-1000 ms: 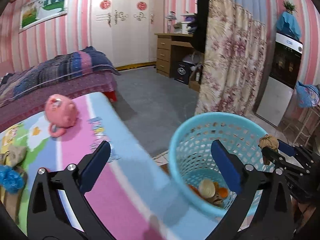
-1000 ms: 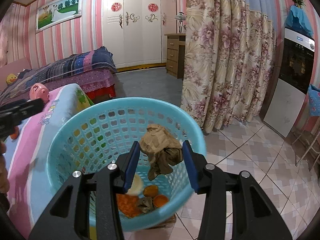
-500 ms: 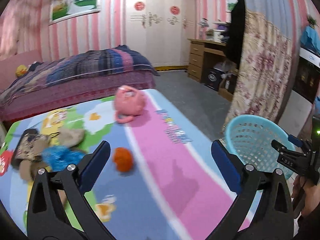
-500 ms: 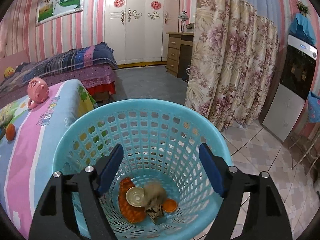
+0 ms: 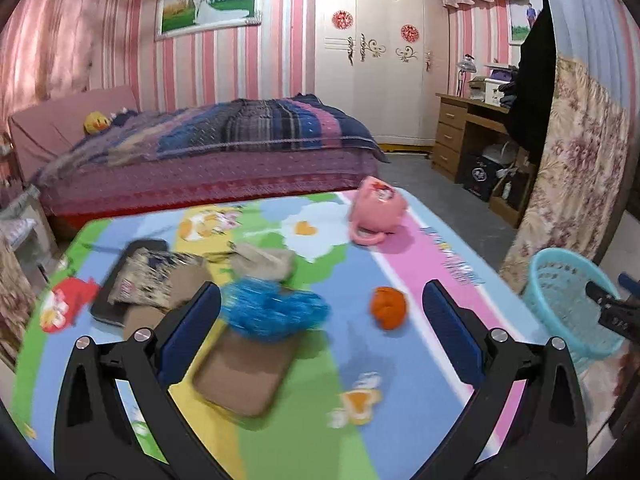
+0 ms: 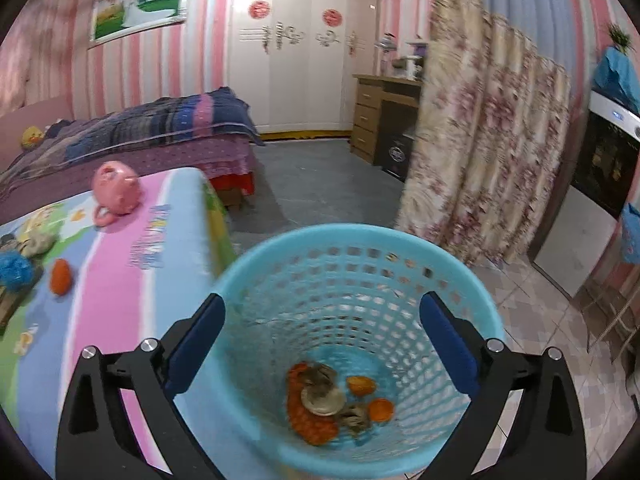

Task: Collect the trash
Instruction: 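Move both open grippers back over the table items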

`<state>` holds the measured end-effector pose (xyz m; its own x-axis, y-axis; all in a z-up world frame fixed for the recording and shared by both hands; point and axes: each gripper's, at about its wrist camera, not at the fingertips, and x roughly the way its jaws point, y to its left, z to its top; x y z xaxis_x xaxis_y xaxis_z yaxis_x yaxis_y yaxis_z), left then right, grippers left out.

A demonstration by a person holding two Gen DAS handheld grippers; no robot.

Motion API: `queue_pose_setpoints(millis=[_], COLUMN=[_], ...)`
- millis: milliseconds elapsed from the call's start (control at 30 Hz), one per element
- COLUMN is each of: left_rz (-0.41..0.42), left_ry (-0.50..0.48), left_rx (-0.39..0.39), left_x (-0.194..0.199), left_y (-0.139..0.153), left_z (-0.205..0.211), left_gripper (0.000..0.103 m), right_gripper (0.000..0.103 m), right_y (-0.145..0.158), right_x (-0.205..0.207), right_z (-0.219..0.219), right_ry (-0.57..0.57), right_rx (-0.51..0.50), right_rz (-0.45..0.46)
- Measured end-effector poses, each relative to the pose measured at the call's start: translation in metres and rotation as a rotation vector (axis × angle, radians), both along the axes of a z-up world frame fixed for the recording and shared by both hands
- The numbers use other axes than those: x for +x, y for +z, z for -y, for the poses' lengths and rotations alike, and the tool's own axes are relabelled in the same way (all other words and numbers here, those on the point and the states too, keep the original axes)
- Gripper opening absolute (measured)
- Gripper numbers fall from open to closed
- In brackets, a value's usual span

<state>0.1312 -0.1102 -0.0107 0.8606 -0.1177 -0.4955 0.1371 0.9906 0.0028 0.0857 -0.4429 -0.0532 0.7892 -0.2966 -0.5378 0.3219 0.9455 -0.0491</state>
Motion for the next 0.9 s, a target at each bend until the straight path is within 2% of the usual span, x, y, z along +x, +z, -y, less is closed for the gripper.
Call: queue_pose_setpoints(millis=[167,400,700,900], left_rz=[-0.035,-0.027,-0.036,-0.044], left_ry=[-0.008,0.028,0.112,0.163], left_rx=[-0.02,-0.031,-0.069,-0.1], left_x=[0.007,0.011,0.019,0.024], left_y=[-0.002,0.002,0.001,-0.002], left_z=[-0.024,-0.054,-0.106,-0.136], left_gripper=[0.098,0.098,0.098,0.098], right_gripper=[0.097,0.097,0.097,0.098], right_y=[0.009,0.022,0.033,0.023], right_x=[0.015,0.036,0.057,0.066], right_z=[-0.053,-0.123,-0.171,-0.188], right_ry=[0.096,0.226,0.276,0.297], right_rx=[0.003,-0.03,-0.02,-0.02], right_rz=[0.012,0.019,0.029,0.022])
